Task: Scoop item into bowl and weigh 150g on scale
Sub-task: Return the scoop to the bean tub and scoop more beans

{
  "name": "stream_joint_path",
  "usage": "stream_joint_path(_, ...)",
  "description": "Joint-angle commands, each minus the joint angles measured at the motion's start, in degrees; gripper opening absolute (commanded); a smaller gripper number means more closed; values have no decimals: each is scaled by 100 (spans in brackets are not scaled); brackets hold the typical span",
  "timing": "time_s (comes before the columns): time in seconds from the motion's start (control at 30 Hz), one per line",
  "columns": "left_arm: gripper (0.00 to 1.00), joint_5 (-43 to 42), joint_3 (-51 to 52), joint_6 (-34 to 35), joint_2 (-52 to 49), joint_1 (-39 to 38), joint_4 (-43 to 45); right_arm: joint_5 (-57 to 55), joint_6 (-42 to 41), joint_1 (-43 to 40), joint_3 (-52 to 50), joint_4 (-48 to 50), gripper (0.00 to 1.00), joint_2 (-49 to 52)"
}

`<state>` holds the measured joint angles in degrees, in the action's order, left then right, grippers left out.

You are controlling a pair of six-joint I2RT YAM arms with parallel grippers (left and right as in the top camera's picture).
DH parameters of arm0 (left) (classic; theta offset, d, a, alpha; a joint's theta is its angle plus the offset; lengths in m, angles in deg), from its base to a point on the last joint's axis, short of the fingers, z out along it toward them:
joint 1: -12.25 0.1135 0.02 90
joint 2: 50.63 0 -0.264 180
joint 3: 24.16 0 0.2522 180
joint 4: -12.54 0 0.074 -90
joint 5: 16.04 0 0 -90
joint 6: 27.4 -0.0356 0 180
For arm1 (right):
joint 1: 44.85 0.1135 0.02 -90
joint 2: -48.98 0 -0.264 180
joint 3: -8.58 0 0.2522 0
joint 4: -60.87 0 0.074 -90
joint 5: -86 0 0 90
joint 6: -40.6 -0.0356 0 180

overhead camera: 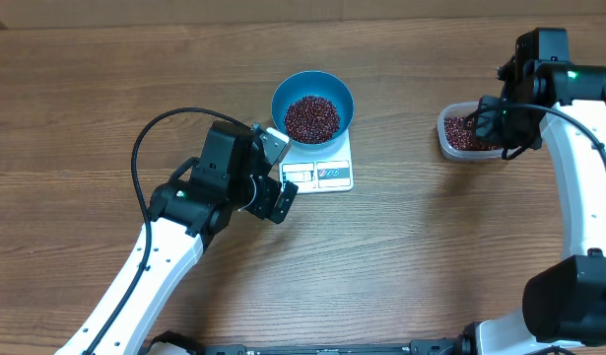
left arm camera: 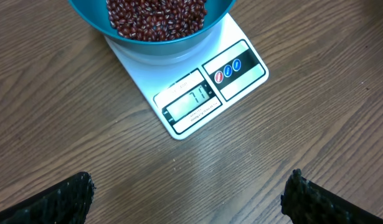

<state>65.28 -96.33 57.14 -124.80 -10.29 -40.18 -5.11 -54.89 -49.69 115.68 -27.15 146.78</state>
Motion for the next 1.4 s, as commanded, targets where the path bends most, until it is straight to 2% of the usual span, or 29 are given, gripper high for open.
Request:
stream_joint_path(0.0, 100, 33, 20, 35, -44, -35, 22, -173, -68, -17, -203, 125, 4, -44)
stream_joint_path(1.37, 99, 33, 20, 35, -44, -35, 22, -315, 129, -17, -822, 592, 4, -26)
